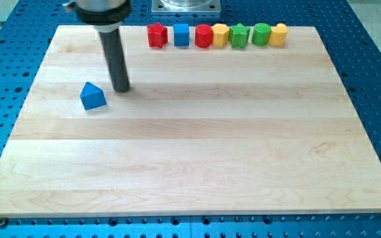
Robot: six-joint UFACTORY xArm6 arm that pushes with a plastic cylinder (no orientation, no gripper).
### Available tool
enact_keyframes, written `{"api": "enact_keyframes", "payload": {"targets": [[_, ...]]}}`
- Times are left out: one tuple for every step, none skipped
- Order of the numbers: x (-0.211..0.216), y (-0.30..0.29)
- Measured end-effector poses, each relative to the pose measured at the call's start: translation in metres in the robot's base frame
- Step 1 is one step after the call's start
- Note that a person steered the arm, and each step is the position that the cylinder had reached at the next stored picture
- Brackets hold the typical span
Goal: Push the triangle to the bottom side of the board
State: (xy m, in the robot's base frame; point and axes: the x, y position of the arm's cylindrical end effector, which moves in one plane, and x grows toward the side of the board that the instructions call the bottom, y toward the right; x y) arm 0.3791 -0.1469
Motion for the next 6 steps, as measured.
{"api": "enact_keyframes", "payload": {"targets": [[0.002, -0.040], [0.007, -0.076], [0.027, -0.065], [0.032, 0.004], [0.061, 0.058], [0.063, 0.054]]}}
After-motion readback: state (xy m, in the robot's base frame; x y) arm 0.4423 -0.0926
